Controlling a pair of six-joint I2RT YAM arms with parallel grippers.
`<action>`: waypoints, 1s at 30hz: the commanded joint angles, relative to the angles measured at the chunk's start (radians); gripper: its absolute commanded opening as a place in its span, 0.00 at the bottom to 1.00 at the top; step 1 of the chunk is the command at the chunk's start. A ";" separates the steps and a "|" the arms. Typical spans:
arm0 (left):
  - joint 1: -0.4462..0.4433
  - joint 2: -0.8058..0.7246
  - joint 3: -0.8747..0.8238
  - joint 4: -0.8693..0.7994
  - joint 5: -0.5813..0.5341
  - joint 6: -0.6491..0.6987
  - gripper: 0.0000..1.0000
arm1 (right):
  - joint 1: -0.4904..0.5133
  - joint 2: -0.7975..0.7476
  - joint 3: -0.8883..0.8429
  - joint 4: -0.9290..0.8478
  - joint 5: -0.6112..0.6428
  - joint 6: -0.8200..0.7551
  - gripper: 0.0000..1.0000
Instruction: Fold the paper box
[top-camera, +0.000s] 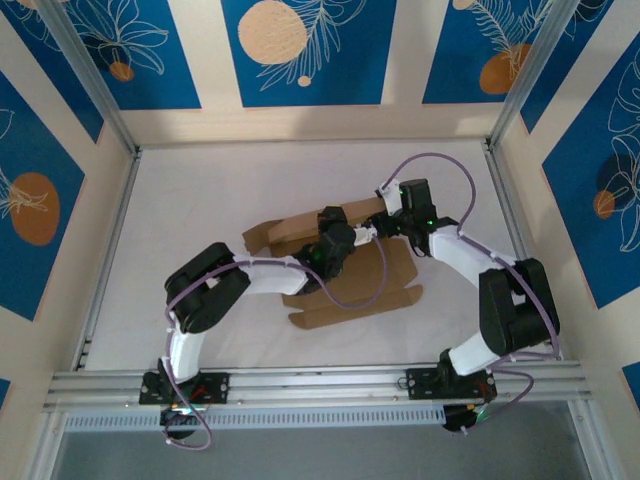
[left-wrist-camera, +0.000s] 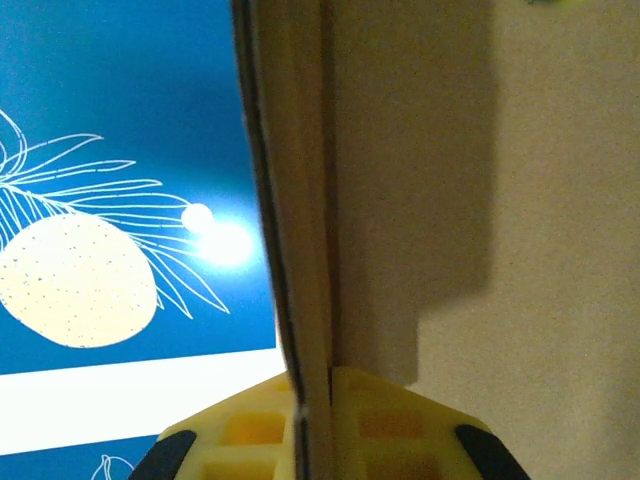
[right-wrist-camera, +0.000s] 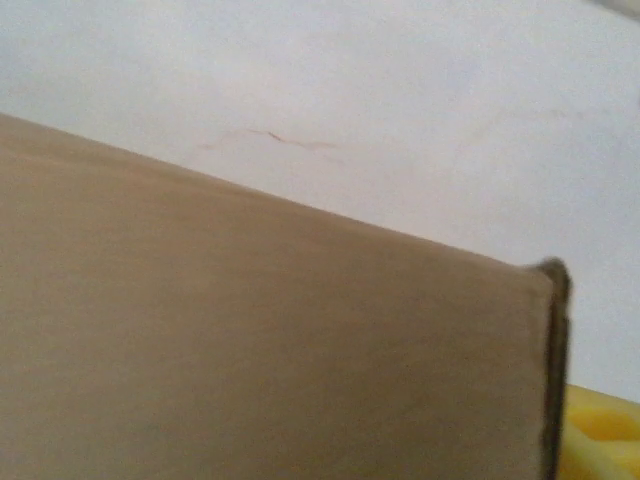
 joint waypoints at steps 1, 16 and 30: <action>-0.013 -0.004 -0.020 -0.061 0.074 0.010 0.00 | -0.005 -0.109 -0.067 0.070 -0.166 -0.065 0.77; 0.005 -0.047 -0.011 -0.141 0.115 -0.007 0.00 | -0.091 -0.329 -0.217 0.029 -0.189 -0.062 0.77; 0.020 -0.059 0.053 -0.334 0.170 -0.123 0.00 | -0.169 -0.110 -0.178 0.138 -0.171 -0.079 0.71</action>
